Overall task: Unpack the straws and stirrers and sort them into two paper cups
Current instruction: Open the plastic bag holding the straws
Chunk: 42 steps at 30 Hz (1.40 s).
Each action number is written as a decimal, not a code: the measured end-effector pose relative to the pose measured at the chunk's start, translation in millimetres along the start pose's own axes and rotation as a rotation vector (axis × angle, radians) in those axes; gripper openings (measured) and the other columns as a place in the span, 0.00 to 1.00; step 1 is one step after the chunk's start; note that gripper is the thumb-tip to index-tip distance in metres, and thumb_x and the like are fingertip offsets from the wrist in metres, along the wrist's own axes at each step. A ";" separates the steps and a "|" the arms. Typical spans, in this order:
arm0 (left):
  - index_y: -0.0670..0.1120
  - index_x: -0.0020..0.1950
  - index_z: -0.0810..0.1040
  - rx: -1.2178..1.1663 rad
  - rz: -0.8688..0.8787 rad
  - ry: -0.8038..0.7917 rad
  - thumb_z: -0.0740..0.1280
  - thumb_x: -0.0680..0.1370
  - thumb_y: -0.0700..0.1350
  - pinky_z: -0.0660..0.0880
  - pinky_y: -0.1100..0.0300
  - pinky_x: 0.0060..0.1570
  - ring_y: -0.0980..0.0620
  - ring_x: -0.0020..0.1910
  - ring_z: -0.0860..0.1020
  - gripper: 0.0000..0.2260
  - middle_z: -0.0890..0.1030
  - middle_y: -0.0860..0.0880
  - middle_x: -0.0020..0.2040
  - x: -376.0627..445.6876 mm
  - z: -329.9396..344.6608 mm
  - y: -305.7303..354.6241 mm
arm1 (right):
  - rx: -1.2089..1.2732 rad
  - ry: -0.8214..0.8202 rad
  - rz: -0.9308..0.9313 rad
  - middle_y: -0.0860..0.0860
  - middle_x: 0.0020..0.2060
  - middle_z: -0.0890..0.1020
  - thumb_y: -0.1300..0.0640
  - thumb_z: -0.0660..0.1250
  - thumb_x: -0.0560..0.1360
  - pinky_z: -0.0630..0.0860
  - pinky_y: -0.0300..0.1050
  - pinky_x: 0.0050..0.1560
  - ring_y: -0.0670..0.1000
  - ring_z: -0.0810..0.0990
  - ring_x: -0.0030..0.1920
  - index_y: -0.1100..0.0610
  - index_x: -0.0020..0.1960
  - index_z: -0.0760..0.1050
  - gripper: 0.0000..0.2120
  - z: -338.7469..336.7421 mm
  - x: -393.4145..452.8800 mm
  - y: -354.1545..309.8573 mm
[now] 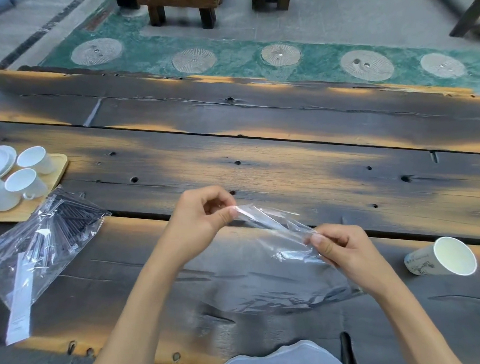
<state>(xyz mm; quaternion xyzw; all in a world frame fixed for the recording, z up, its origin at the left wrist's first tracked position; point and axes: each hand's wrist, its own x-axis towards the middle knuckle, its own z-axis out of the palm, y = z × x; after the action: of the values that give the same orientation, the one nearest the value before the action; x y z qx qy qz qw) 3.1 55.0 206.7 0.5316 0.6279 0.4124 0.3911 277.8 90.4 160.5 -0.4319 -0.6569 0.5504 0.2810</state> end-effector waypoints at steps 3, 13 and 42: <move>0.51 0.49 0.81 0.052 0.011 -0.138 0.74 0.72 0.34 0.72 0.64 0.41 0.58 0.39 0.76 0.13 0.80 0.54 0.43 -4.0 -0.9 1.6 | -0.007 -0.045 0.027 0.47 0.26 0.67 0.39 0.68 0.74 0.58 0.39 0.29 0.46 0.62 0.28 0.61 0.39 0.79 0.24 -1.1 1.0 -1.8; 0.56 0.64 0.73 0.444 0.277 -0.080 0.69 0.74 0.58 0.72 0.64 0.52 0.62 0.53 0.73 0.20 0.73 0.62 0.54 -10.0 21.7 5.6 | 0.032 -0.054 0.090 0.47 0.25 0.64 0.48 0.65 0.76 0.56 0.36 0.28 0.45 0.60 0.27 0.71 0.38 0.72 0.24 1.9 3.9 1.0; 0.37 0.41 0.76 -0.365 -0.222 -0.083 0.65 0.81 0.42 0.70 0.63 0.25 0.49 0.26 0.77 0.11 0.80 0.43 0.32 -9.8 11.5 -6.1 | -0.412 0.065 -0.666 0.57 0.43 0.82 0.74 0.64 0.74 0.75 0.45 0.48 0.54 0.79 0.45 0.67 0.47 0.78 0.07 69.5 23.7 -58.8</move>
<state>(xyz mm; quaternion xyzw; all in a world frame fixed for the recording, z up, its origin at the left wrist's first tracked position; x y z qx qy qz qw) 12.9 45.9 197.5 0.3961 0.5809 0.4517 0.5493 192.8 76.6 198.4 -0.2595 -0.8487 0.2717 0.3722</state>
